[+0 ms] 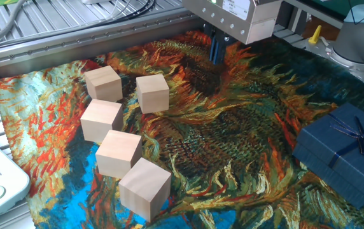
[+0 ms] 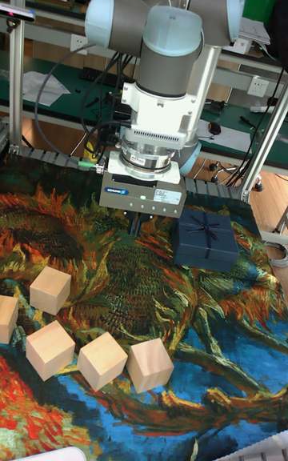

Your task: Stack the blocks in a vertical line of five

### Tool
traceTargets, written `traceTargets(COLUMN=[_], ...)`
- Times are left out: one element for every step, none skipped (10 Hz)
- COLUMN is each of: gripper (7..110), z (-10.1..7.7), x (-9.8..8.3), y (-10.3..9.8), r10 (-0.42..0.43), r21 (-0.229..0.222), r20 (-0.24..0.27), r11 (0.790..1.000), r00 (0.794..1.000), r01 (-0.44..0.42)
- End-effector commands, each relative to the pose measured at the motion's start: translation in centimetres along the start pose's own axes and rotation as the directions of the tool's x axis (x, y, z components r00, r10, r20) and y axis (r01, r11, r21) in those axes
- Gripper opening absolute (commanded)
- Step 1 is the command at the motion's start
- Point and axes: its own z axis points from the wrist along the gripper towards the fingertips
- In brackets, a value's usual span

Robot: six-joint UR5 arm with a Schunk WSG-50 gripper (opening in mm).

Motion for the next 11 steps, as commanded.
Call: traceTargets(gripper=[7, 7, 7, 7, 7, 7, 7, 7, 7, 7, 7], z=[-0.1, -0.1, -0.1, -0.1, -0.1, -0.1, -0.1, -0.1, -0.1, -0.1, -0.1], x=[0.4, 1.0, 1.1, 0.9, 0.8, 0.7, 0.7, 0.7, 0.8, 0.8, 0.7], y=[-0.8, -0.9, -0.4, -0.4, -0.4, -0.2, -0.3, -0.2, 0.4, 0.4, 0.0], r10=[0.011, 0.003, 0.01, 0.01, 0.01, 0.01, 0.01, 0.013, 0.02, 0.037, 0.037], r21=[0.028, 0.033, 0.013, 0.013, 0.011, 0.007, 0.01, 0.005, -0.017, -0.02, -0.003], r20=[-0.015, -0.041, -0.044, -0.037, -0.03, -0.029, -0.029, -0.029, -0.034, -0.034, -0.027], r11=[1.0, 0.999, 1.0, 1.0, 1.0, 1.0, 1.0, 1.0, 1.0, 0.999, 0.999], r00=[1.0, 0.999, 0.999, 0.999, 0.999, 1.0, 1.0, 0.999, 0.999, 0.999, 0.999], r01=[-0.011, -0.002, -0.01, -0.01, -0.01, -0.01, -0.01, -0.013, -0.021, -0.038, -0.037])
